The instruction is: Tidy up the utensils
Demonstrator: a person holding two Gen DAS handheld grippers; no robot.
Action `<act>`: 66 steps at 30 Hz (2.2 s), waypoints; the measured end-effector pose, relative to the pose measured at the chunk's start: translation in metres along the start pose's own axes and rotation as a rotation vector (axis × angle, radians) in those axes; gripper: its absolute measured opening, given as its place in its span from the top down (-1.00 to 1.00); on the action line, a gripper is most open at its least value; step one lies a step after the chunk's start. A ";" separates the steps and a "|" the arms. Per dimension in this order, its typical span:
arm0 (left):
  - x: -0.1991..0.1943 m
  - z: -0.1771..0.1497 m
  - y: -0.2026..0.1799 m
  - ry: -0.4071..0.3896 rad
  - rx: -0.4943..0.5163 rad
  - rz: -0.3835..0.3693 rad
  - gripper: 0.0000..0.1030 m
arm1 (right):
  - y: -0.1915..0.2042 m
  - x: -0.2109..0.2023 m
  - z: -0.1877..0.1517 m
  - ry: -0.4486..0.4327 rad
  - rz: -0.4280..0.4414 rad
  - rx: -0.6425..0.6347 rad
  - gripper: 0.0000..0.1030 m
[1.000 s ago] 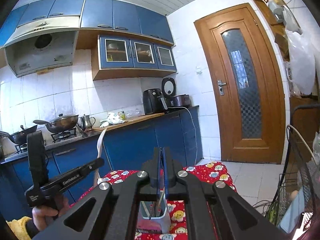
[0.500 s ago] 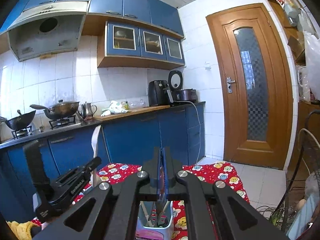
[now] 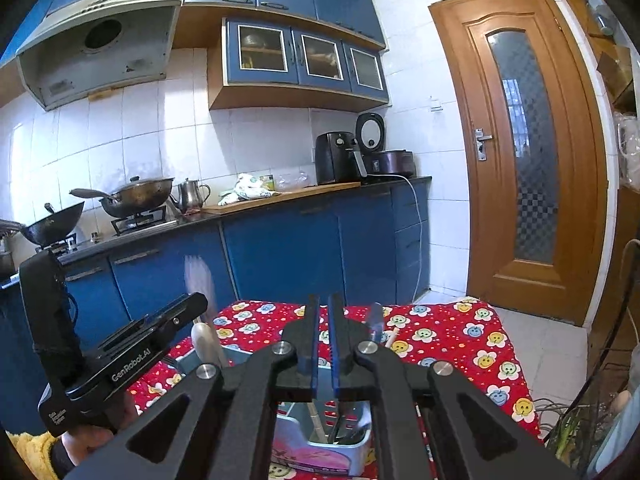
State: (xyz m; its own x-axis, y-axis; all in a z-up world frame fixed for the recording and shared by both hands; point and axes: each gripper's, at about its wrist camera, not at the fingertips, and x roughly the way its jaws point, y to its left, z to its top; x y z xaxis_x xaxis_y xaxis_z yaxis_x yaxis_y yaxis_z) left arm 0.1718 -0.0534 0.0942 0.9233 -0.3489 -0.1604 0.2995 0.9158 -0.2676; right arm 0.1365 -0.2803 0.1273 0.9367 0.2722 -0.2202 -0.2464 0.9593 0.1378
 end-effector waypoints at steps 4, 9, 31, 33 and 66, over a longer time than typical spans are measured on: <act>-0.009 0.006 -0.001 0.021 -0.006 -0.009 0.37 | 0.000 -0.011 0.003 -0.024 0.022 0.027 0.71; -0.026 0.011 -0.004 0.057 0.001 -0.005 0.37 | 0.004 -0.031 0.006 -0.056 0.023 0.043 0.52; -0.125 -0.026 -0.004 0.229 0.074 0.076 -0.34 | 0.031 -0.097 -0.052 0.014 0.003 0.153 -0.31; -0.131 -0.033 0.001 0.228 0.067 0.102 -0.45 | 0.030 -0.099 -0.061 0.028 -0.001 0.162 -0.42; -0.118 -0.100 0.011 0.327 0.107 0.269 -0.47 | 0.024 -0.103 -0.149 0.122 -0.148 0.175 -0.94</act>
State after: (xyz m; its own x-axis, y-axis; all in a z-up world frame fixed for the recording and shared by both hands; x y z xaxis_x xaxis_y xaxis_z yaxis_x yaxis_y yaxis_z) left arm 0.0422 -0.0224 0.0154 0.8525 -0.1237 -0.5079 0.0975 0.9922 -0.0779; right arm -0.0030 -0.2745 0.0096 0.9200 0.1469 -0.3634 -0.0520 0.9646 0.2584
